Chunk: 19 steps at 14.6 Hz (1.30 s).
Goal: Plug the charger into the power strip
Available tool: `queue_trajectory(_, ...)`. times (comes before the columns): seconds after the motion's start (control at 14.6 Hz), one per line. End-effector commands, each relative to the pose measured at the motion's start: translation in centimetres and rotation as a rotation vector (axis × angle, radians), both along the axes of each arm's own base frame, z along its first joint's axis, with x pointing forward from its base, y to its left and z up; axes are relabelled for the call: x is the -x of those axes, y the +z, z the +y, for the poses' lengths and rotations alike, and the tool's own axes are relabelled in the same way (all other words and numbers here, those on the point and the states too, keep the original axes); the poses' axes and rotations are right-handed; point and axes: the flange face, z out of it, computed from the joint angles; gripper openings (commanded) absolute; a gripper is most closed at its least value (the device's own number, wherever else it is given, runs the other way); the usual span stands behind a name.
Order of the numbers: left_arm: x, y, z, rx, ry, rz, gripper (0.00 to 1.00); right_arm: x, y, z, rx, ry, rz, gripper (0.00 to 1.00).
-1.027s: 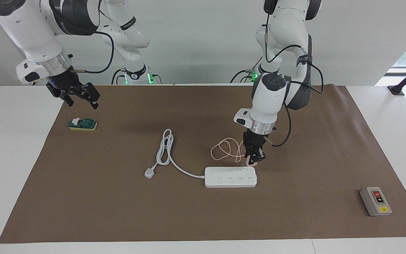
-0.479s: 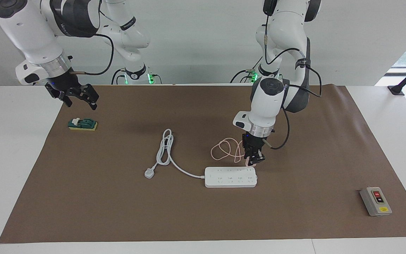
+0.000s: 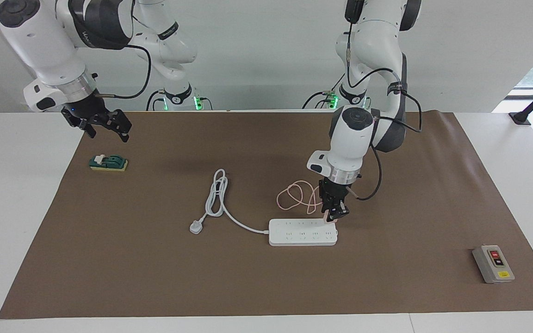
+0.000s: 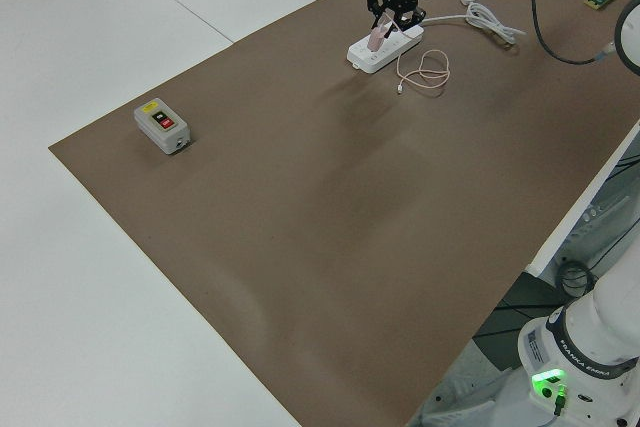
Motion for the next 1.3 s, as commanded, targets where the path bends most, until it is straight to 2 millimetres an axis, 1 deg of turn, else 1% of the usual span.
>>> queue_trajectory(0.0, -0.6, -0.8, 0.2, -0.002, -0.003, -0.026, 0.0, 0.1, 0.0, -0.2, 0.017, 0.014, 0.013, 1.0)
queue_trajectory(0.41, -0.5, -1.4, 0.3, -0.022, -0.015, -0.025, 0.0, 0.4, 0.1, -0.2, 0.016, 0.014, 0.019, 1.0)
queue_trajectory(0.75, -0.2, -1.9, 0.3, -0.027, -0.017, -0.019, 0.0, 1.0, 1.4, -0.2, 0.02, 0.012, -0.005, 1.0)
queue_trajectory(1.23, 0.2, -2.5, 0.1, -0.025, -0.023, -0.016, 0.0, 1.0, 1.5, -0.1, 0.02, 0.012, -0.007, 1.0)
